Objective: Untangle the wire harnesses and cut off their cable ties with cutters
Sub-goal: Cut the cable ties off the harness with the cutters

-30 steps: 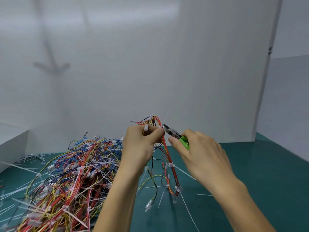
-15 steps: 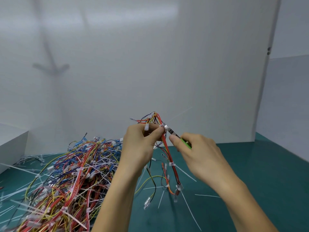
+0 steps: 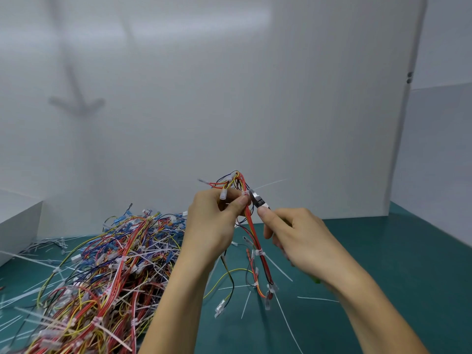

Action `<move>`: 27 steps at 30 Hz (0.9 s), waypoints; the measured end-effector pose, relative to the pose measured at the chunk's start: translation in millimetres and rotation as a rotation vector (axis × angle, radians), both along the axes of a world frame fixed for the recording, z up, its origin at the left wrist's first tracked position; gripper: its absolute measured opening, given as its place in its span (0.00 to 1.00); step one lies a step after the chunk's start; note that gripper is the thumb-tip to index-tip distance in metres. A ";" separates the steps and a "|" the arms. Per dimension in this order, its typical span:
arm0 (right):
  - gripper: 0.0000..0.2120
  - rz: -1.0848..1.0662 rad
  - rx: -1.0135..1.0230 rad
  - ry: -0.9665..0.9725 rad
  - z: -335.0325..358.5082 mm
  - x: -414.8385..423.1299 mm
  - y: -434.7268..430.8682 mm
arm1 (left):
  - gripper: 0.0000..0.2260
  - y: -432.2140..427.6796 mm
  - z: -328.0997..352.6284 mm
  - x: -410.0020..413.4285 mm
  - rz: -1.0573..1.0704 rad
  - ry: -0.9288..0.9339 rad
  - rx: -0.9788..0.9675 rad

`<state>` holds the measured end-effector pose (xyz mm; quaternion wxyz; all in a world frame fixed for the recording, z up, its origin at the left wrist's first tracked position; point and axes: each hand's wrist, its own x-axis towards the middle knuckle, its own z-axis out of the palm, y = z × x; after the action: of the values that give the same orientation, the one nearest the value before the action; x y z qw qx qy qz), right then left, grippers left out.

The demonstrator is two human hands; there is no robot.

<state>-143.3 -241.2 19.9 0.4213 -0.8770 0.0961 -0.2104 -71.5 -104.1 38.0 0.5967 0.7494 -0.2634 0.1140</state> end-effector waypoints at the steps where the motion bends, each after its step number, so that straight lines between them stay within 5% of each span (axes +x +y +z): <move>1: 0.27 0.004 0.007 0.001 -0.4 0.3 -0.3 | 0.07 0.1 0.1 0.0 0.002 -0.001 0.003; 27: 0.25 0.067 0.095 -0.006 -1.5 1.7 -1.0 | 0.06 0.8 1.2 0.5 0.008 0.015 0.010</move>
<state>-141.6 -242.2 18.4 0.4695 -0.8581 0.0754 -0.1939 -71.0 -103.3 39.3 0.5942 0.7544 -0.2565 0.1096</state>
